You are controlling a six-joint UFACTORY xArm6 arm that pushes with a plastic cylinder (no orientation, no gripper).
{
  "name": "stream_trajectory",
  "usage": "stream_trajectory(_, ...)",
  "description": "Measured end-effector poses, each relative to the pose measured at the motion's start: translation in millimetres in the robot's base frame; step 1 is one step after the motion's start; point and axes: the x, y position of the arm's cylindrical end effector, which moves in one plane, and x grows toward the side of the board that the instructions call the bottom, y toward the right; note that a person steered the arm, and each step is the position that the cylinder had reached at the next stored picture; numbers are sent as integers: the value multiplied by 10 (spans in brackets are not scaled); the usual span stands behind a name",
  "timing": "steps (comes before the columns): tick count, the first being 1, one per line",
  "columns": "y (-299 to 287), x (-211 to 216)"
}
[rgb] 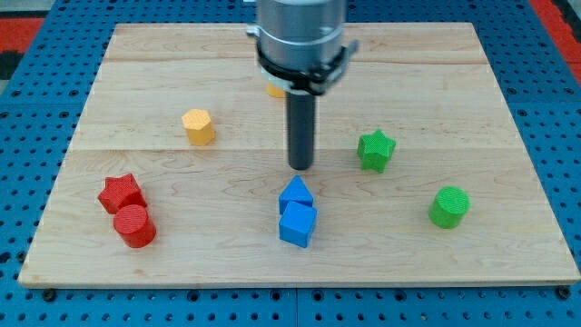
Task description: Move triangle right to the red circle
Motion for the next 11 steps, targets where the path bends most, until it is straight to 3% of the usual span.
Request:
stream_trajectory(1, 419, 90)
stream_trajectory(2, 427, 287)
stream_trajectory(3, 265, 555)
stream_trajectory(4, -300, 589)
stream_trajectory(6, -195, 230)
stream_trajectory(7, -544, 205)
stream_trajectory(9, -855, 594)
stream_trajectory(10, -896, 605)
stream_trajectory(11, -886, 307)
